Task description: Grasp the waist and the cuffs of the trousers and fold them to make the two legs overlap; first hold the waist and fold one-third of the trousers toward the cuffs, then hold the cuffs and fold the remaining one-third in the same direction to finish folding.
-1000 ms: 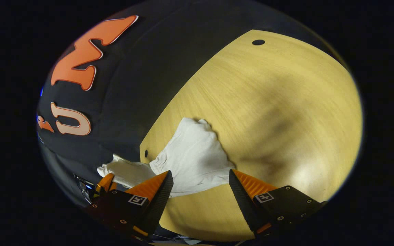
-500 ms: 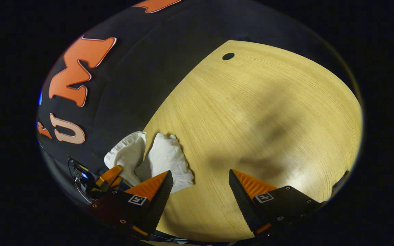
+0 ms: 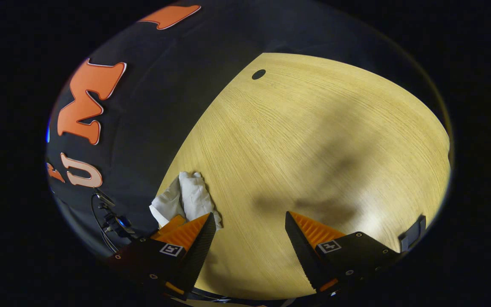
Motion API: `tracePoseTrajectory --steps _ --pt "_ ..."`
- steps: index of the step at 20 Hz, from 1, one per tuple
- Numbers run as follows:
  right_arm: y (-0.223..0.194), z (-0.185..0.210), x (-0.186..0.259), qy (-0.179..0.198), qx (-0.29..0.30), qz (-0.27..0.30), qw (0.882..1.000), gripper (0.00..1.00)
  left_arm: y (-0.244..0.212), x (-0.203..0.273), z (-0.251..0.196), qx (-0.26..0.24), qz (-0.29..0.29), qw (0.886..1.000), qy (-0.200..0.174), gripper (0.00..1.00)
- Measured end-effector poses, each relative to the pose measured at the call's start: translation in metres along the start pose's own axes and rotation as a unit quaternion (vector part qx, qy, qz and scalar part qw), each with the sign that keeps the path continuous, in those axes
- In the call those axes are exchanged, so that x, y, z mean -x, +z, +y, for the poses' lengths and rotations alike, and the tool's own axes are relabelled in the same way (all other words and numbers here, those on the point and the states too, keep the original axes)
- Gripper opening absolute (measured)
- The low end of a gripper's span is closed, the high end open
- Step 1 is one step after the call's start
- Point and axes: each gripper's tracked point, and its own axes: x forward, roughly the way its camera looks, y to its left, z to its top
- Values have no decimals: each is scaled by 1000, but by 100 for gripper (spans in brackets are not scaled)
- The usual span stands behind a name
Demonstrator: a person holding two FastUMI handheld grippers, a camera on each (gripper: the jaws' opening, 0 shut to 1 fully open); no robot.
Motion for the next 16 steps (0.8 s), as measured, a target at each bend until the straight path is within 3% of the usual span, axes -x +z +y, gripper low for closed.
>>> tracePoseTrajectory --steps 1,3,9,16 --pt "1 0 1 -1 3 -1 1000 98 -8 2 -16 5 1 1000 -14 36" --pt "5 4 4 3 10 -4 1000 98 -9 8 -18 -5 -4 1000 -7 99" --pt "26 40 14 4 114 -48 992 98 13 62 -21 -32 -63 998 2 100" --pt "61 119 35 37 244 -133 960 98 58 147 34 -32 -184 979 75 99"
